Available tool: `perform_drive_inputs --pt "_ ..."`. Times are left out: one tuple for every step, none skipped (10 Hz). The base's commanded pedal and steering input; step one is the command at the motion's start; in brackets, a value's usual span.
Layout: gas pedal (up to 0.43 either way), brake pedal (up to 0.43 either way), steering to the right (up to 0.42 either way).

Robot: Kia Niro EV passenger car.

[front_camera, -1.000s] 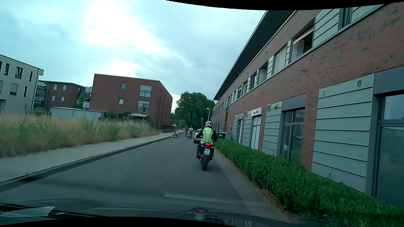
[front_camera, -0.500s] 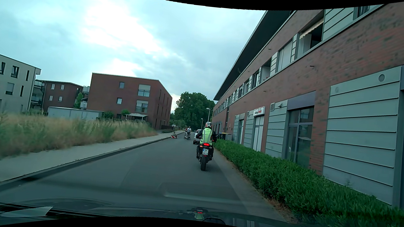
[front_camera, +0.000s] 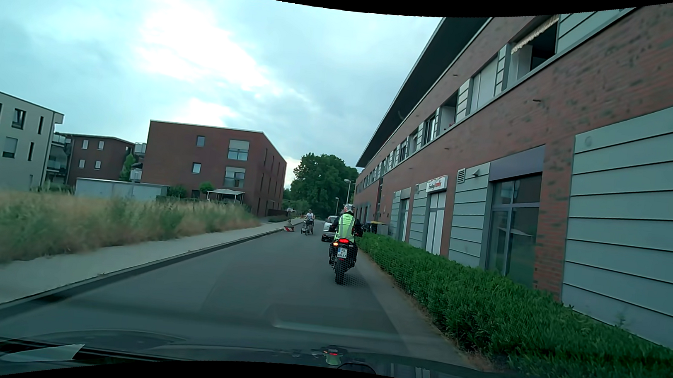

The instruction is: Follow the waypoints while adhering to traffic rules and regulations

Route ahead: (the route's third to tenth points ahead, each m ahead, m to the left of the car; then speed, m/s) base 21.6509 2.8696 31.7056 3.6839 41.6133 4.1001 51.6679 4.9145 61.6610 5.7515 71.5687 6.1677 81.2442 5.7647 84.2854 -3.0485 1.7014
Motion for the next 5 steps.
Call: perform_drive_inputs --pt "0.000 0.000 -0.007" --pt "0.000 0.000 -0.006" --pt "0.000 0.000 -0.006" --pt "0.000 0.000 -0.007" --pt "0.000 0.000 -0.007"
